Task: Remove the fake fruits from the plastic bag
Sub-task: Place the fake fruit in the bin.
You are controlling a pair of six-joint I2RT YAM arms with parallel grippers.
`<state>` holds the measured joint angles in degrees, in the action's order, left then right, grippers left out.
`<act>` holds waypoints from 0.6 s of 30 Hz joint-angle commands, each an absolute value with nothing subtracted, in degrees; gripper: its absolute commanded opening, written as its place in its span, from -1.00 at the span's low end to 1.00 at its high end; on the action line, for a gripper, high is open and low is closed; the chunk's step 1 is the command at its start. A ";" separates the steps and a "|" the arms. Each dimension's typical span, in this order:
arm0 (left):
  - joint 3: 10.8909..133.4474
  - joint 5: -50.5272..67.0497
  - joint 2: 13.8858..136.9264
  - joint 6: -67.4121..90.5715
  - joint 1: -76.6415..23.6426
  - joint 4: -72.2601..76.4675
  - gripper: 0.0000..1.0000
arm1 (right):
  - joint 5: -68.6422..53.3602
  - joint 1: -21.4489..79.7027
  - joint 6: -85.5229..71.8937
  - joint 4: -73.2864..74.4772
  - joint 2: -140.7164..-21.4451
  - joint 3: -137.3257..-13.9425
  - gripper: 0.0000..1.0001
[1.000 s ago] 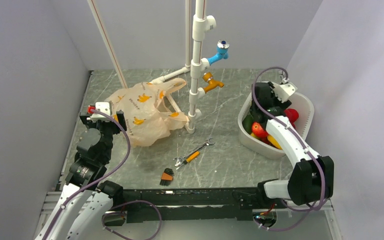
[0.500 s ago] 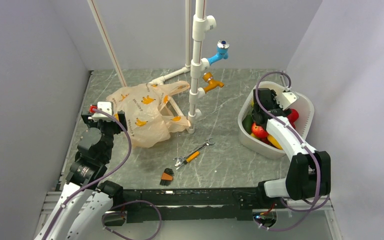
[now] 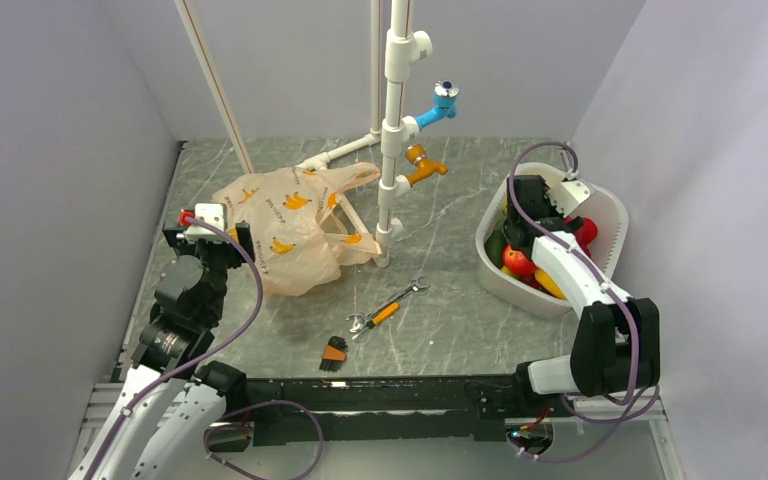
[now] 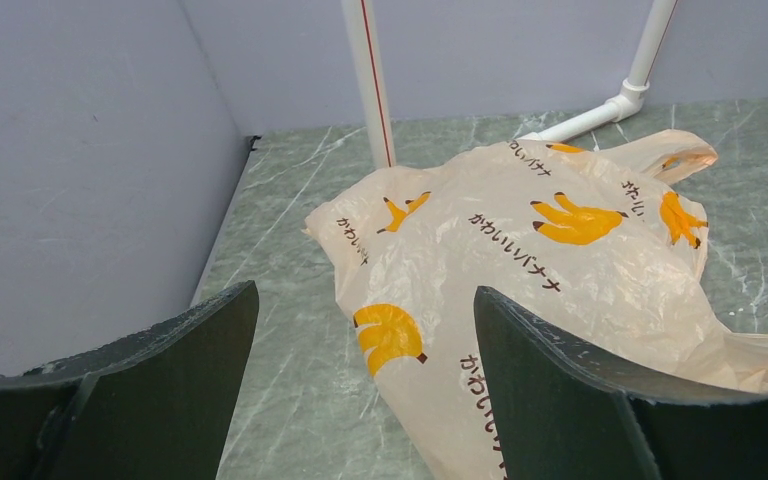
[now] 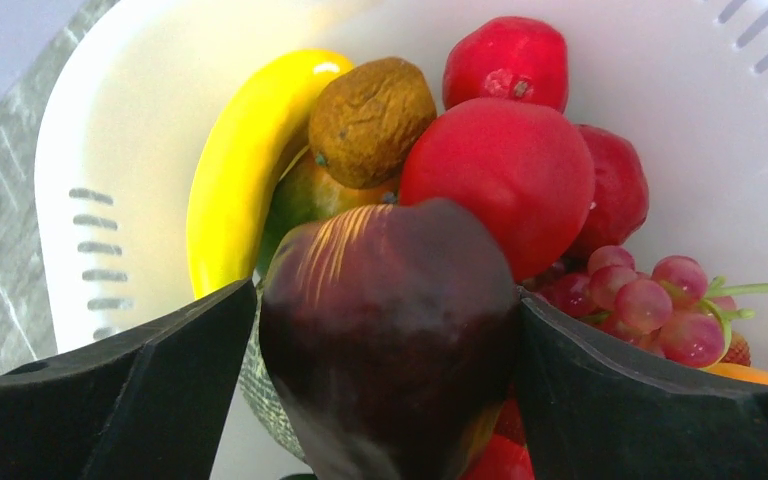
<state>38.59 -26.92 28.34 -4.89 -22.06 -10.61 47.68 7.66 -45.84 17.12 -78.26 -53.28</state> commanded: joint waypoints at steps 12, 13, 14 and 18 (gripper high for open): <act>39.55 -25.38 27.78 -4.05 -21.88 -9.36 0.69 | 51.27 15.90 -38.93 23.01 -68.75 -56.09 0.99; 39.55 -25.28 27.82 -4.00 -21.88 -9.40 0.69 | 52.19 17.42 -38.56 23.78 -67.72 -56.43 0.99; 39.55 -25.23 27.90 -3.89 -21.92 -9.44 0.69 | 52.96 19.56 -38.13 24.42 -66.41 -56.62 0.99; 39.68 -25.40 27.59 -3.59 -21.97 -9.69 0.70 | 53.93 26.45 -37.12 27.23 -62.27 -56.74 0.99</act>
<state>38.59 -26.48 28.23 -4.80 -22.09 -10.66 50.52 21.56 -39.35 23.59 -66.74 -53.95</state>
